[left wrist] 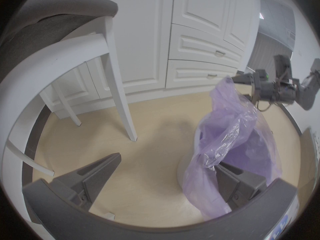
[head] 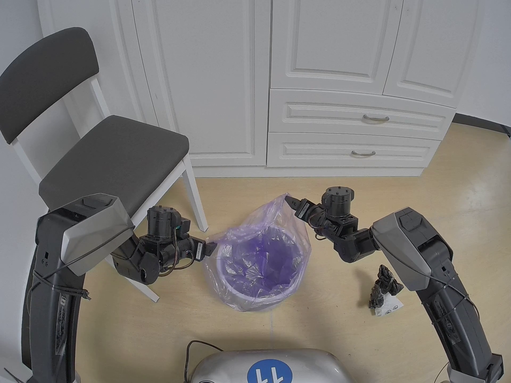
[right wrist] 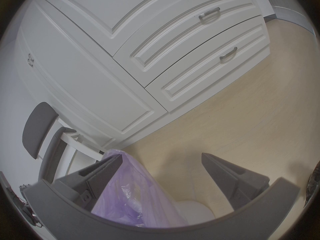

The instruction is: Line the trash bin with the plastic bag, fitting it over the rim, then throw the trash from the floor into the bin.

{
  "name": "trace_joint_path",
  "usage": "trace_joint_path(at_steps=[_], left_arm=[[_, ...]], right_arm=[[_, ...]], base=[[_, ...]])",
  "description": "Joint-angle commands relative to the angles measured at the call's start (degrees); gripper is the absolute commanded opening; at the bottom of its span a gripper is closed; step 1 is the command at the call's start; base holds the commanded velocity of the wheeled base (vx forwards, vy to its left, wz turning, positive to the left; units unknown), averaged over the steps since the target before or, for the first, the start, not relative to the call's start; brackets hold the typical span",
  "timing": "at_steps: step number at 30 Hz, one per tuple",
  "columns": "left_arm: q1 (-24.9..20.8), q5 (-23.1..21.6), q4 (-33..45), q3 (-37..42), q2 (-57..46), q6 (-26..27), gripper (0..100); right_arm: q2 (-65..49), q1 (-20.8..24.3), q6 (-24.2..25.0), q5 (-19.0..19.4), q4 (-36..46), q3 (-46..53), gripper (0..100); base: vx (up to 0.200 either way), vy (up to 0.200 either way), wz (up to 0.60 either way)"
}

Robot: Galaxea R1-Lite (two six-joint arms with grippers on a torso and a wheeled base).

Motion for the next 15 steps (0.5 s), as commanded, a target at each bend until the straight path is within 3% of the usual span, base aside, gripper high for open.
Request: trace_joint_path(at_steps=[1, 5, 15], left_arm=[[-0.06, 1.92, -1.85, -4.27, 4.1, -3.15, 100], [-0.15, 3.59, -2.11, -8.66, 5.59, -9.13, 100], [0.12, 3.68, -1.59, -15.16, 10.86, -11.68, 100]], right_arm=[[1.69, -0.36, -0.83, 0.04, -0.12, -0.34, 100], [2.48, -0.44, -1.98, -0.05, -0.21, -0.69, 100], [7.85, -1.06, -6.37, -0.05, 1.2, -4.72, 100]], base=[[0.0, 0.0, 0.0], [0.0, 0.0, 0.0], [0.0, 0.0, 0.0]])
